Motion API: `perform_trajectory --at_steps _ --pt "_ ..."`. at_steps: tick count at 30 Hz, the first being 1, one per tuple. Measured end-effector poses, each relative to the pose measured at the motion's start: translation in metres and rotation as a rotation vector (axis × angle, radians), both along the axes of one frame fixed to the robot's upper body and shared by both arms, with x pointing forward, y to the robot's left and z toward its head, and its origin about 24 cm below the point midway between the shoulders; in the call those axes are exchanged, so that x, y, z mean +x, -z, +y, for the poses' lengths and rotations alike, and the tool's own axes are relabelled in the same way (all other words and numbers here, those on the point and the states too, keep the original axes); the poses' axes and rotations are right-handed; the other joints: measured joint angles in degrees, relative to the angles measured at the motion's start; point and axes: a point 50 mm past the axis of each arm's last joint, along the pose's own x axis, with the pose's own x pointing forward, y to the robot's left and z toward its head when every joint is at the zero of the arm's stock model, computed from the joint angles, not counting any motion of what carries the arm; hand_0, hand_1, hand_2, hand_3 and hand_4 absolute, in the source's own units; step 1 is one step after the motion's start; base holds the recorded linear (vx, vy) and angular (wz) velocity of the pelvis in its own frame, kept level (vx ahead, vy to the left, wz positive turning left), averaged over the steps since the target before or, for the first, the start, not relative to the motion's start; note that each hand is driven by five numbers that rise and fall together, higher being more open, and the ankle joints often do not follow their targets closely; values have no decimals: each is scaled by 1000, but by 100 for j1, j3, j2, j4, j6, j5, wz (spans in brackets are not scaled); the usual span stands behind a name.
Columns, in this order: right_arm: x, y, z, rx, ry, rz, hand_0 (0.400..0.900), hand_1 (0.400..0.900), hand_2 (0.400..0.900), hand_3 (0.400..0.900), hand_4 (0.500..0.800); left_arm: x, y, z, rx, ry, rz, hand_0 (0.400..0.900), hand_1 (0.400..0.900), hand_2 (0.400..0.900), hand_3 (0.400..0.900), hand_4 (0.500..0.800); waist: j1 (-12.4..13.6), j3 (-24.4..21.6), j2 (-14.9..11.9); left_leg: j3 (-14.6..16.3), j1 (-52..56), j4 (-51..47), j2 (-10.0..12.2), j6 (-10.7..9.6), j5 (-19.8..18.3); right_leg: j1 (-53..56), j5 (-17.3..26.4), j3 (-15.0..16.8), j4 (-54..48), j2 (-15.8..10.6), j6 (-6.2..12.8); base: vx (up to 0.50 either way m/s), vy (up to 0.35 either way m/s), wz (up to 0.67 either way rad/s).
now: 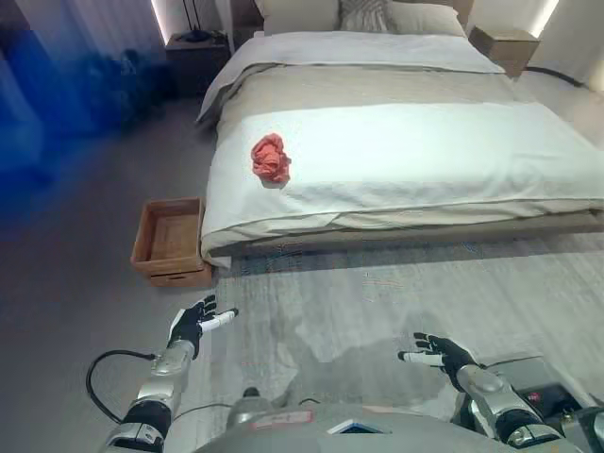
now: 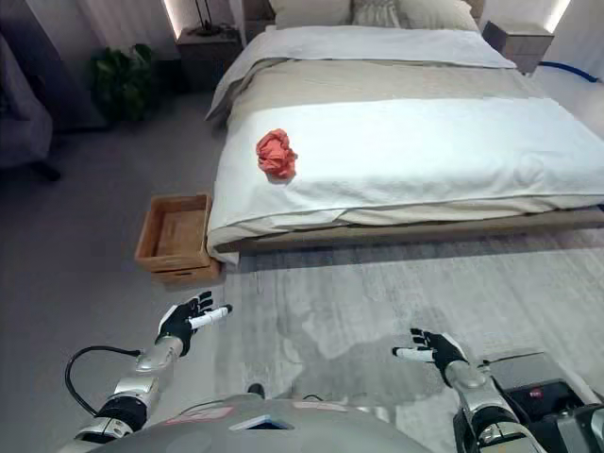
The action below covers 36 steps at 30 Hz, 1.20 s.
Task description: Put the clothes on the bed into the basket.
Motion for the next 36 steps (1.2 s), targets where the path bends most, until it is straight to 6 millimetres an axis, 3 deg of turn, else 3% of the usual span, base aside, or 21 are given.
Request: perform_trajectory --at_steps 27,36 --pt "2 2 2 3 0 10 900 900 900 900 800 3 1 2 10 -10 9 900 900 900 900 800 -1 68 -56 98 -23 1 -14 -13 -6 -133 0 113 71 -26 -1 3 16 -2" --pt "12 0 6 11 -6 -12 900 900 900 900 800 8 -1 2 12 -8 -3 900 900 900 900 800 14 167 -140 298 27 -1 -194 42 -48 -313 -1 309 280 -228 1 17 106 -15"
